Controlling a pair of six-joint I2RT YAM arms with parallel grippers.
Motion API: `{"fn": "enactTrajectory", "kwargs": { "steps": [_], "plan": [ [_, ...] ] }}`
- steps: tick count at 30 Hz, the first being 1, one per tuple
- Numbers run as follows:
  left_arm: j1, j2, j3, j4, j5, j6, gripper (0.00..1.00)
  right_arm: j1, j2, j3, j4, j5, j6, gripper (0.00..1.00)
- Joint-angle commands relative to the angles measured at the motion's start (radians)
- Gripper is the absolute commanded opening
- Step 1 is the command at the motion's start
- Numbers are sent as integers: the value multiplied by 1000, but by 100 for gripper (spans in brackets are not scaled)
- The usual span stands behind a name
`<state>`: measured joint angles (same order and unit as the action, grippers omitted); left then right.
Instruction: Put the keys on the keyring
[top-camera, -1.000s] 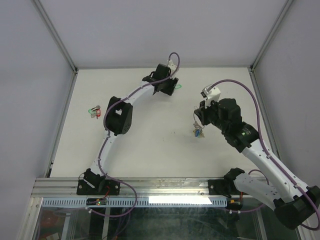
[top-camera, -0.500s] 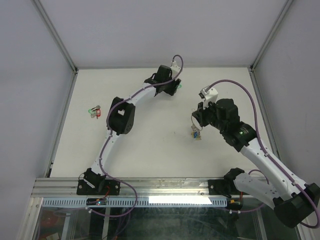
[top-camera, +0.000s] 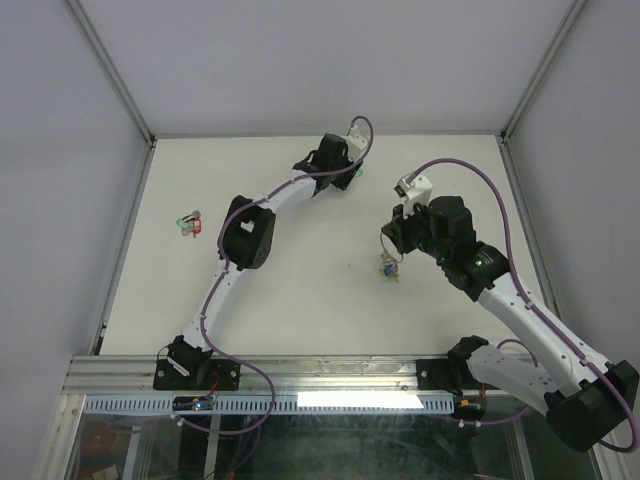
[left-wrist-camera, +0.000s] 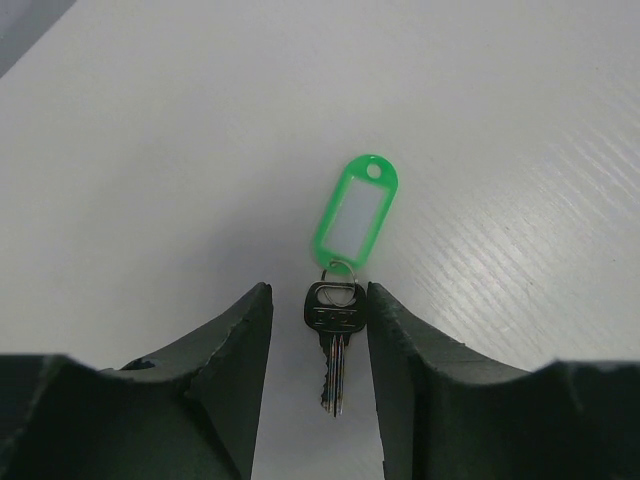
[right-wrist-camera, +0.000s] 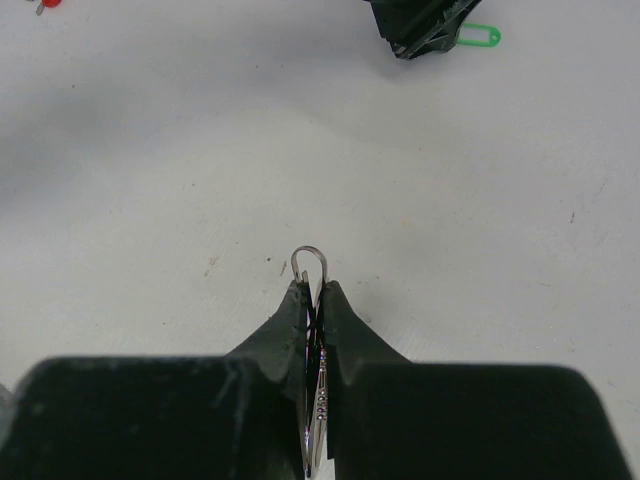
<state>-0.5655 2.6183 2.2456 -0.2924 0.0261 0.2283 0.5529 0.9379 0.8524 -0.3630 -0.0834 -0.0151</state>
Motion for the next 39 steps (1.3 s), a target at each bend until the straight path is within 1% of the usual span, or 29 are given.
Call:
{"fn": "enactTrajectory", "kwargs": {
  "steps": [1,5,8,11,13,17,20,24,27,31,34,39],
  "plan": [
    [-18,15,52,50,-6,22,39,-5,0,2,78,-16,11,0],
    [-25,22,54,53,-4,22,30,-5,4,4,79,-18,9,0],
    [-25,20,50,52,-8,24,20,-5,5,3,80,-18,8,0],
    [-24,9,37,52,-10,29,6,-5,5,5,79,-16,9,0],
    [-25,-4,25,52,-12,32,0,-5,4,7,79,-16,10,0],
    [-25,-63,-9,54,-13,41,0,-5,-9,11,83,-16,12,0],
    [-25,-135,-50,57,-8,40,0,-5,-23,14,82,-15,12,0],
    [-25,-275,-147,83,34,17,0,-5,-49,15,78,-12,12,0],
    [-24,-393,-234,90,98,4,0,-5,-68,21,60,1,7,0],
    [-23,-564,-392,91,187,-29,0,-4,-105,28,34,-6,-10,0],
    [-23,-703,-521,100,291,-47,0,-5,-138,30,28,-31,-17,0],
    [-25,-977,-788,188,431,-80,0,-5,-190,31,55,-137,-22,0]
  ]
}}
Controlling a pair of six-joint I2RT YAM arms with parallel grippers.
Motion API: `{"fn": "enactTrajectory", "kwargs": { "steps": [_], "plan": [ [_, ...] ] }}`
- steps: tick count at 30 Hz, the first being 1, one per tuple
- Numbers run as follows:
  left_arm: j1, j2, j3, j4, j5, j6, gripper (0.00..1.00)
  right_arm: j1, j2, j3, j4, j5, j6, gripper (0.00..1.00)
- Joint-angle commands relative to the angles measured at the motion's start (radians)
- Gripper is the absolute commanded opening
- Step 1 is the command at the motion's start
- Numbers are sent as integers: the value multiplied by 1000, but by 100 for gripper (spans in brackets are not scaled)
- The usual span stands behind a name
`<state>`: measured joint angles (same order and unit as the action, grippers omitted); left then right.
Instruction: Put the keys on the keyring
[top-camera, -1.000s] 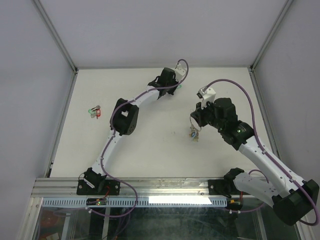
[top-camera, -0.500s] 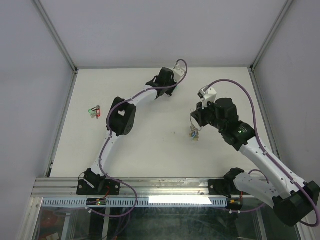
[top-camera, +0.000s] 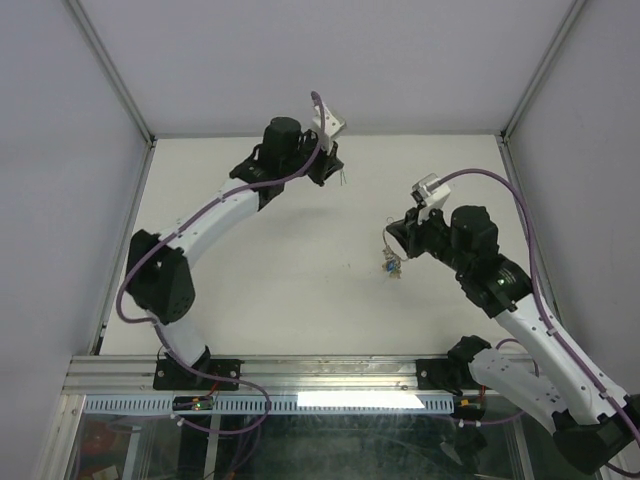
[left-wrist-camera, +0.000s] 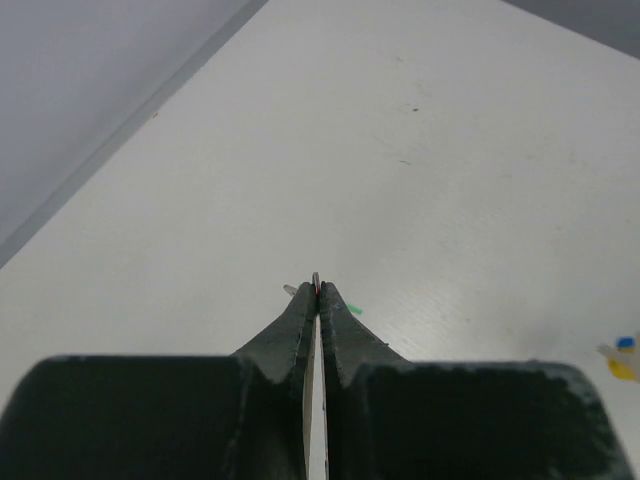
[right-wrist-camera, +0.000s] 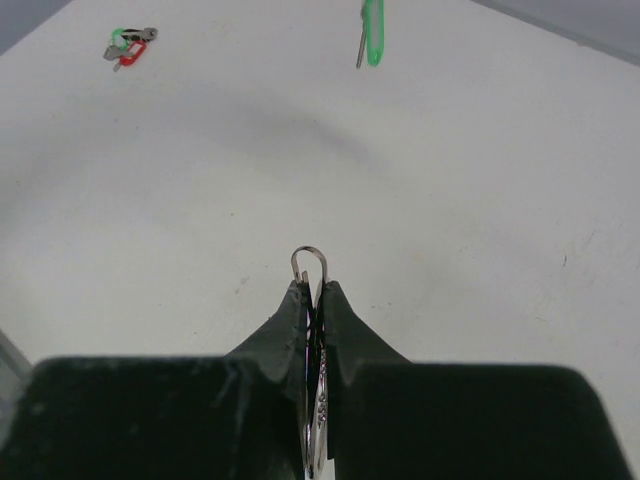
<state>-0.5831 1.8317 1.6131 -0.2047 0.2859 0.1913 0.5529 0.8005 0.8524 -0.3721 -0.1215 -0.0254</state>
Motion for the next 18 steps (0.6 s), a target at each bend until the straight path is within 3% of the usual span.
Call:
{"fn": "enactTrajectory", "kwargs": {
  "steps": [1,5,10,18],
  "plan": [
    [-7,-247,-205,114,193,-45,0,-5,-63,31,74,-120,-9,0],
    [-7,-490,-362,129,244,-47,0,-4,-87,47,107,-205,23,0],
    [-7,-743,-450,68,315,-31,0,57,-81,99,141,-249,91,0],
    [-7,-931,-451,-133,361,91,0,464,34,200,167,52,64,0]
  ]
}}
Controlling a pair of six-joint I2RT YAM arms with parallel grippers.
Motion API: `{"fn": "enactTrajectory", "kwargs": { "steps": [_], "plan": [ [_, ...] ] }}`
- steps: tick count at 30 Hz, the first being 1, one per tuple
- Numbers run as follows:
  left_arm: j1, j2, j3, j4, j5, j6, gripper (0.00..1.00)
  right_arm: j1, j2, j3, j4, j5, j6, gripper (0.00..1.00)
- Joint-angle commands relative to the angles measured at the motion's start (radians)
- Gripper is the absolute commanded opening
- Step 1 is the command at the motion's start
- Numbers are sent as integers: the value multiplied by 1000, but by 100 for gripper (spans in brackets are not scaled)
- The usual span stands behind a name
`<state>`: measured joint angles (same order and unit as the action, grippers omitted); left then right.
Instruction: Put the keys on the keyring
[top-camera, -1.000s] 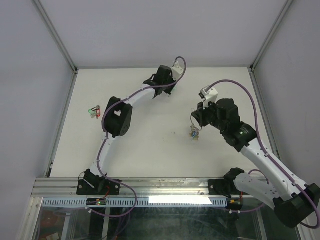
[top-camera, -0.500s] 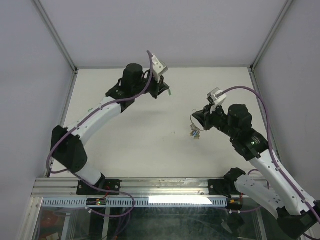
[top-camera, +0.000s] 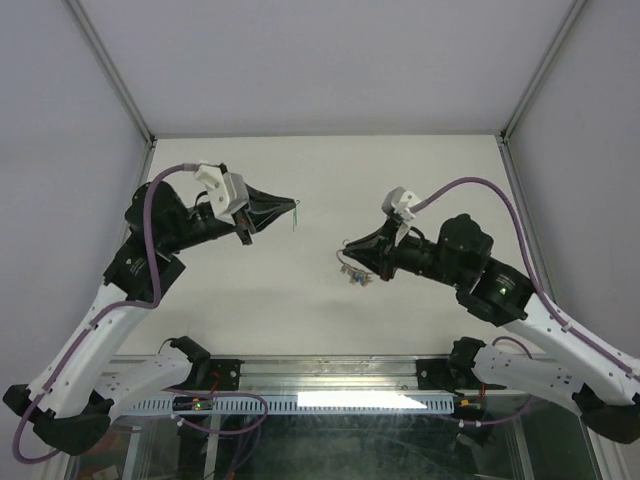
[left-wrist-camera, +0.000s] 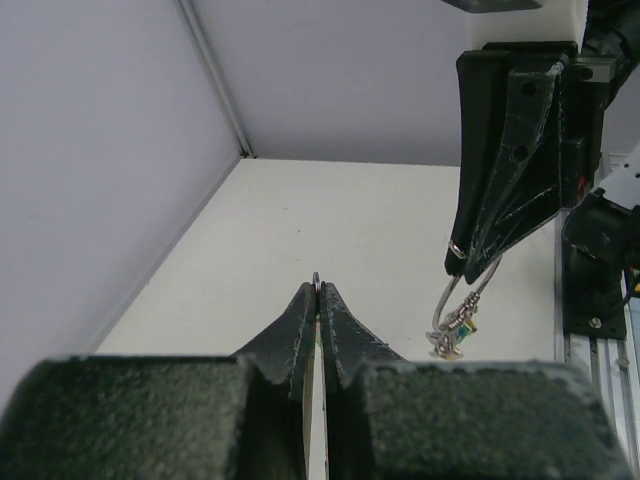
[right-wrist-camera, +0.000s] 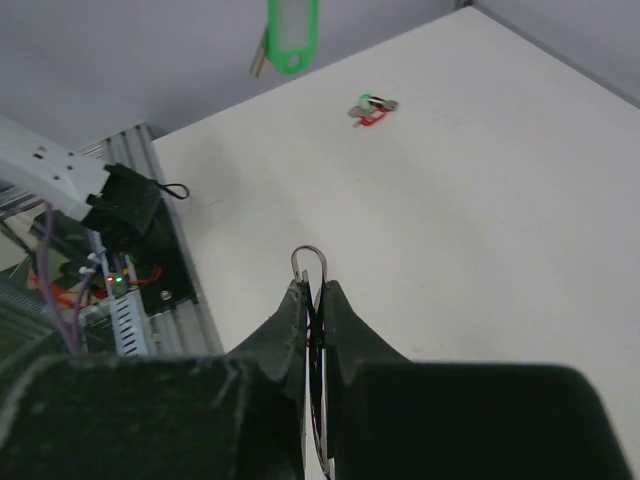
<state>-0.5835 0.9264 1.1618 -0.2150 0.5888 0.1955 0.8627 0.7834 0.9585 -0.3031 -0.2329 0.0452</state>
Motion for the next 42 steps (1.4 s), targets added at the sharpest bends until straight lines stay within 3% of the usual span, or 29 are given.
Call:
{"fn": "enactTrajectory", "kwargs": {
  "steps": [1,6,15,26,30,34,42],
  "plan": [
    [-7,-35,7,-159,63,112,0,189,66,111,99,195,-8,0],
    [-7,-64,49,-308,78,227,0,276,146,214,60,284,56,0],
    [-49,-81,32,-343,6,258,0,333,284,432,-219,373,158,0],
    [-101,-47,113,-342,35,261,0,348,247,382,-210,421,-19,0],
    [-203,-20,126,-330,-65,235,0,349,204,326,-161,424,-104,0],
    [-331,22,125,-269,-250,135,0,350,127,218,-83,436,-211,0],
    [-354,-65,-29,-24,-330,91,0,349,-11,26,92,344,-451,0]
  ]
}}
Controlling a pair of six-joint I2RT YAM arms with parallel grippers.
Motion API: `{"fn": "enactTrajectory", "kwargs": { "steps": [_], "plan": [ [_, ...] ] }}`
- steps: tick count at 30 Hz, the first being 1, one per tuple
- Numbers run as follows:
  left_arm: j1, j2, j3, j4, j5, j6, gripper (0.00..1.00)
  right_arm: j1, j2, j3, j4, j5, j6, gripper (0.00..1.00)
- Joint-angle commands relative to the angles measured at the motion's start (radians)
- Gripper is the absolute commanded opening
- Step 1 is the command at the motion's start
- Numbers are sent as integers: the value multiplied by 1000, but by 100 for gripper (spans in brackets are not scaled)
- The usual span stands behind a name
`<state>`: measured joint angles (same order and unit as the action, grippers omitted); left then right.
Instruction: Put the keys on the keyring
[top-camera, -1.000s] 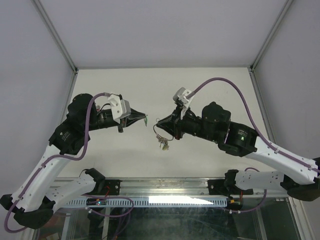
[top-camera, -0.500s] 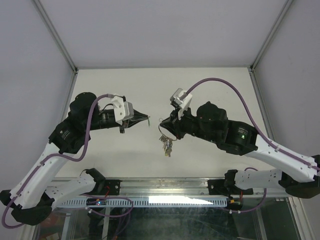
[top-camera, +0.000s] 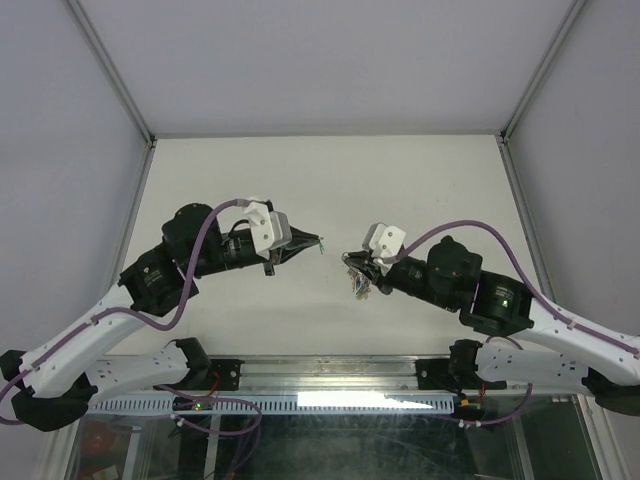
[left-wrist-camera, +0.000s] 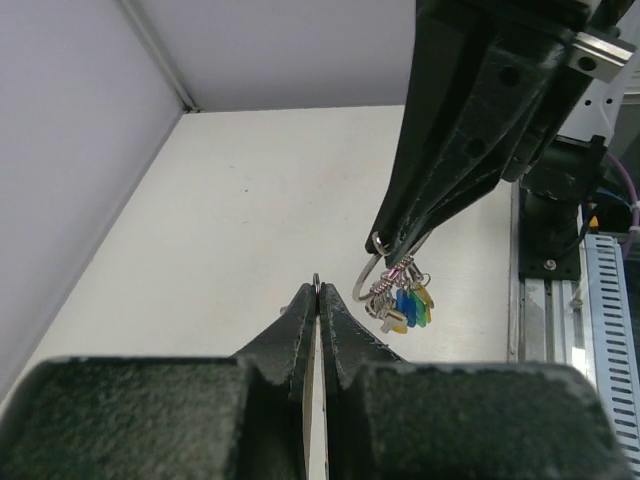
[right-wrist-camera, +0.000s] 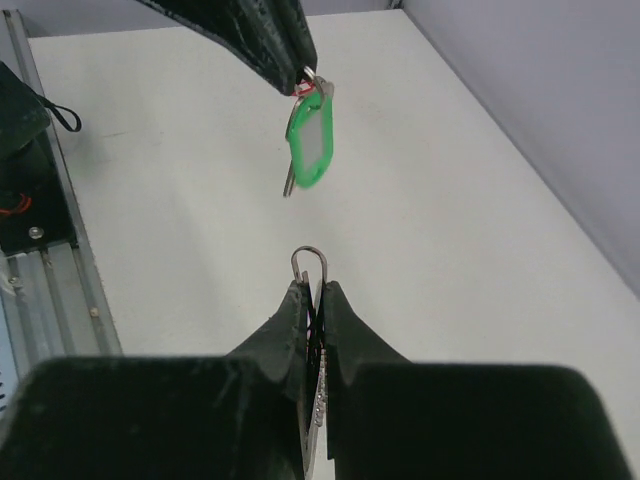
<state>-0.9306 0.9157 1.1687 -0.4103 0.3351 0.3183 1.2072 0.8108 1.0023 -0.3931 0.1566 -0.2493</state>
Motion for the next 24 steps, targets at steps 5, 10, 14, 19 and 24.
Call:
{"fn": "enactTrajectory", "kwargs": {
  "steps": [5,10,14,19,24],
  "plan": [
    [-7,-56,-49,176,-10,24,0,5,-31,-16,181,-74,-226,0],
    [-7,-55,-61,168,49,103,0,5,-31,-5,174,-96,-241,0],
    [-7,-45,-62,167,45,132,0,5,-30,-1,168,-105,-264,0],
    [-7,-38,-74,165,60,188,0,5,-27,9,161,-112,-291,0],
    [-7,-41,-86,166,80,244,0,5,-26,23,144,-108,-301,0]
  ]
}}
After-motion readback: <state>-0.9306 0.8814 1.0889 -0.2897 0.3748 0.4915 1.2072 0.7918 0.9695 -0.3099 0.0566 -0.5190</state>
